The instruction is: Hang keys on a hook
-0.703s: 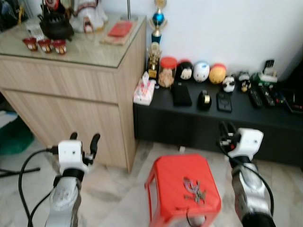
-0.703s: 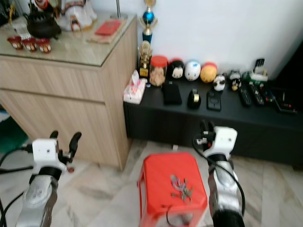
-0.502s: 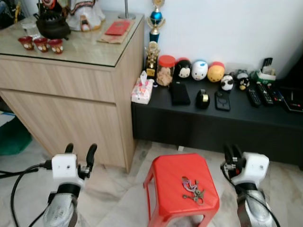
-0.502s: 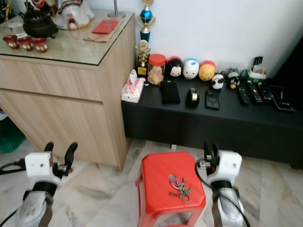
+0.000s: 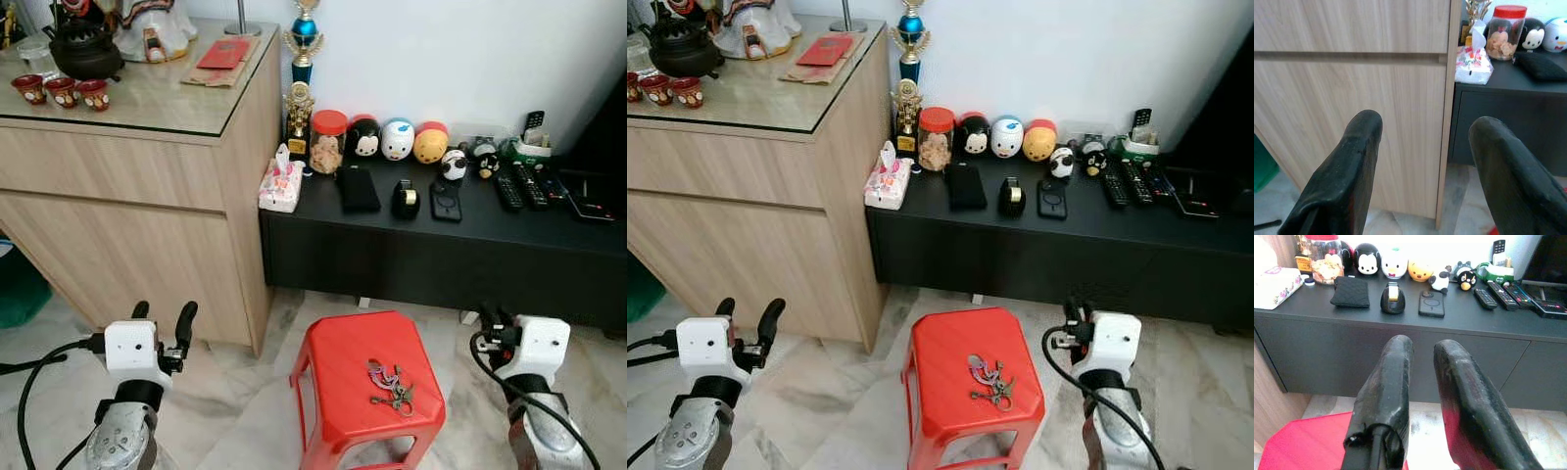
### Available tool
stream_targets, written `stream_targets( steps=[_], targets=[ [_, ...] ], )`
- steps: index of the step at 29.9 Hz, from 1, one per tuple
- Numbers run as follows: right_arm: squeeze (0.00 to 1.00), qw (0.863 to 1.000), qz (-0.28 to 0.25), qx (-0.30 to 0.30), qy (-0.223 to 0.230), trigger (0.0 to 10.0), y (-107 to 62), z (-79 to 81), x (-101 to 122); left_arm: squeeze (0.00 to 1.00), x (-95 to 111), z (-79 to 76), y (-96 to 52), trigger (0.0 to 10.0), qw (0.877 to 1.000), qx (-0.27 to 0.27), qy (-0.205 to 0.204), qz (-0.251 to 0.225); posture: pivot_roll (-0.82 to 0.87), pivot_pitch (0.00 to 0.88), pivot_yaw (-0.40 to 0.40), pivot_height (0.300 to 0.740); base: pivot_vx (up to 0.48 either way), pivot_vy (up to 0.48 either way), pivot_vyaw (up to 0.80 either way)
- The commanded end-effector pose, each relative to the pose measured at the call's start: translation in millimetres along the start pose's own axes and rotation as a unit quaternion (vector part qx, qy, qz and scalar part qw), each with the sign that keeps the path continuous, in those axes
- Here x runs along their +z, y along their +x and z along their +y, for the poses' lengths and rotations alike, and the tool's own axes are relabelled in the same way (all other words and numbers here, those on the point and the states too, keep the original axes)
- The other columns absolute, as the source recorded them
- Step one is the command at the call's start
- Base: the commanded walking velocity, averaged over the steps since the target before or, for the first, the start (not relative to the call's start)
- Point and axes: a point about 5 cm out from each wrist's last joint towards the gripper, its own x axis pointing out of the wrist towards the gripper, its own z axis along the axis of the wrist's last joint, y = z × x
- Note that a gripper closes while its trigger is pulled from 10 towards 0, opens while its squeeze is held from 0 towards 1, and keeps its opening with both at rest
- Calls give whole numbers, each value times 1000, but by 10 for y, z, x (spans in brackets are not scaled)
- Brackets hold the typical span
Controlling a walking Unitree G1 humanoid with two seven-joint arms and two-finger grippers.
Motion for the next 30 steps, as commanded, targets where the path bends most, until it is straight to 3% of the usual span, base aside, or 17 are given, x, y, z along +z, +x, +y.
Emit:
stream_targets(
  steps=[1,15,30],
  targets=[
    [0,1000,17,-5,-2,10000,-23,-47,-52,0,3,6,-25,10000,1000,-7,7,4,12,45,-67,701,0,0,0],
    [0,999,47,3,-5,10000,-50,5,-199,0,-30,-10,-52,10000,1000,-9,5,16,24,44,-70,623,0,0,0],
    [0,998,57,17,-10,10000,-6,36,-256,0,-115,-81,-77,10000,999,-19,-3,39,31,22,-69,623,0,0,0]
  ],
)
